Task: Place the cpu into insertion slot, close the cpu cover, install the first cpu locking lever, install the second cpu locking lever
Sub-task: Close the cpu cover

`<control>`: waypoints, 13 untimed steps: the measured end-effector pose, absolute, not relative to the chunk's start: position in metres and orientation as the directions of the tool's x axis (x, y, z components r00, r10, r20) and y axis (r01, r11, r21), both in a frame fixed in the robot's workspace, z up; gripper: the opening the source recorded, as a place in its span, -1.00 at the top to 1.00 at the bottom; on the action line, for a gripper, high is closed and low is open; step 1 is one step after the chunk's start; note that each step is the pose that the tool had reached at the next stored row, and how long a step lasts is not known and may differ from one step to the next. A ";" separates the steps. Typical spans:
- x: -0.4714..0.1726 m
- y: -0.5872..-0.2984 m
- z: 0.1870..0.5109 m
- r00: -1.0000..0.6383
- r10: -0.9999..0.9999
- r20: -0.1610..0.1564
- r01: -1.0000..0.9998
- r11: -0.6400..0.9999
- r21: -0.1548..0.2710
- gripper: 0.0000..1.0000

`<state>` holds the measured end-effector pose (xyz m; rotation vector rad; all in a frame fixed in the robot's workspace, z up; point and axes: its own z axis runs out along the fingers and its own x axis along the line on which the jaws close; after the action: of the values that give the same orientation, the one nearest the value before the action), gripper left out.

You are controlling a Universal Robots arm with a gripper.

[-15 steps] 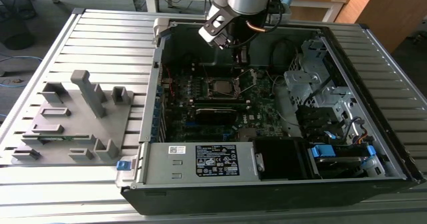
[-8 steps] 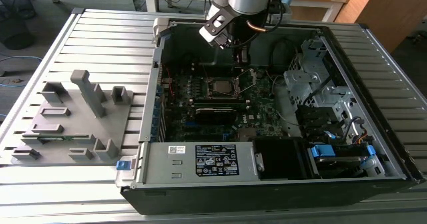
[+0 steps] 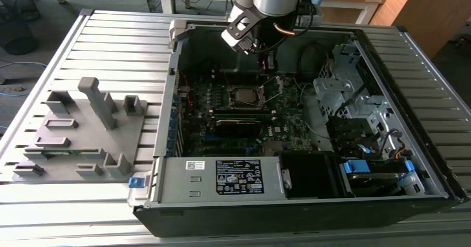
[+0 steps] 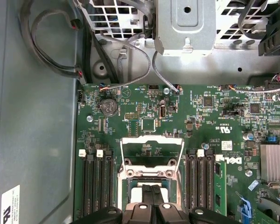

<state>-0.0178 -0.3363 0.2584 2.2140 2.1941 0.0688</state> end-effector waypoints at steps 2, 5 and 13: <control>-0.017 -0.336 0.258 0.009 1.000 0.014 0.999 -0.010 0.048 0.79; -0.017 -0.336 0.258 0.009 1.000 0.014 0.999 -0.010 0.048 0.79; -0.015 -0.336 0.258 0.009 1.000 0.014 0.999 -0.010 0.048 0.79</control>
<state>-0.0148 -0.3363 0.2584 2.2142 2.1938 0.0686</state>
